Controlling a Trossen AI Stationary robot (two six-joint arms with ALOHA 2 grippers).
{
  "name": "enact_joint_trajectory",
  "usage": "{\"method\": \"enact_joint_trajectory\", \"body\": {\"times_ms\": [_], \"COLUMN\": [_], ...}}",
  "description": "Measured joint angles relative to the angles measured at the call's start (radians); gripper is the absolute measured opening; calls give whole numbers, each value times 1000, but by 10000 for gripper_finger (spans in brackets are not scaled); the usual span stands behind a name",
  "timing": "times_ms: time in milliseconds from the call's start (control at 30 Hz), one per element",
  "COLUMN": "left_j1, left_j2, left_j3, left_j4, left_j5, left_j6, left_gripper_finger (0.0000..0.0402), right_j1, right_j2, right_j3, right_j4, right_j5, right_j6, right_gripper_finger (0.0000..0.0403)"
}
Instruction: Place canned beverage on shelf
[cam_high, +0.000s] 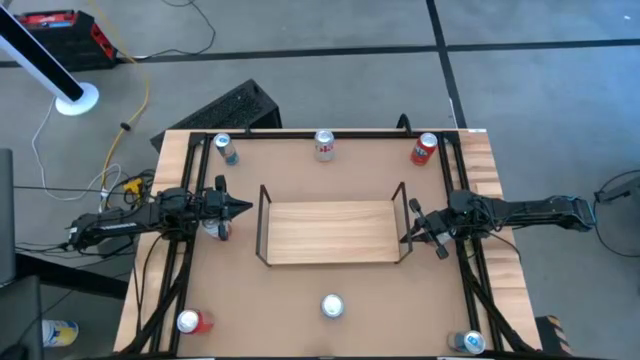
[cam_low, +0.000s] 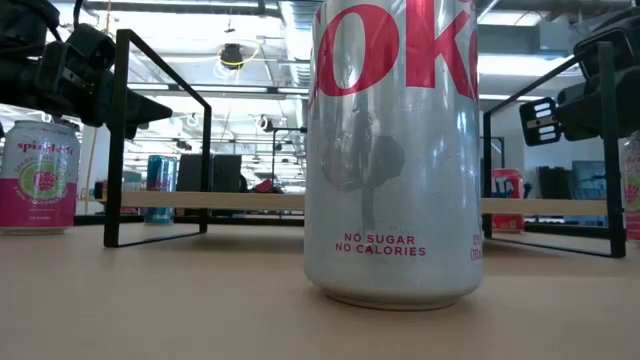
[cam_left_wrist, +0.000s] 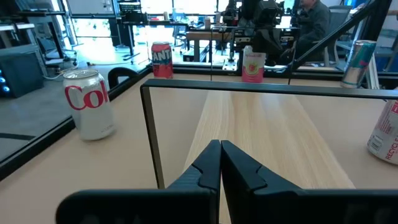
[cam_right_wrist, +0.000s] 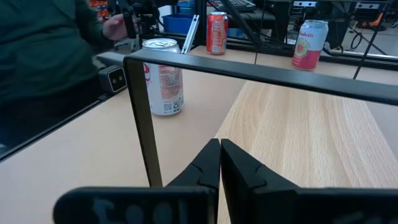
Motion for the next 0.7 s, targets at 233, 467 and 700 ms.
{"method": "enact_joint_trajectory", "body": {"times_ms": [233,467,700], "left_j1": [0,0,0], "left_j2": [0,0,0], "left_j3": [0,0,0], "left_j4": [0,0,3], "left_j5": [0,0,4], "left_j6": [0,-17,-377], "left_gripper_finger": [0,0,0], "right_j1": [0,0,0], "right_j2": [0,0,0], "right_j3": [0,-1,-2], "right_j4": [0,9,28], "right_j5": [0,0,0], "right_j6": [0,-1,-1], "right_gripper_finger": [38,38,38]}}
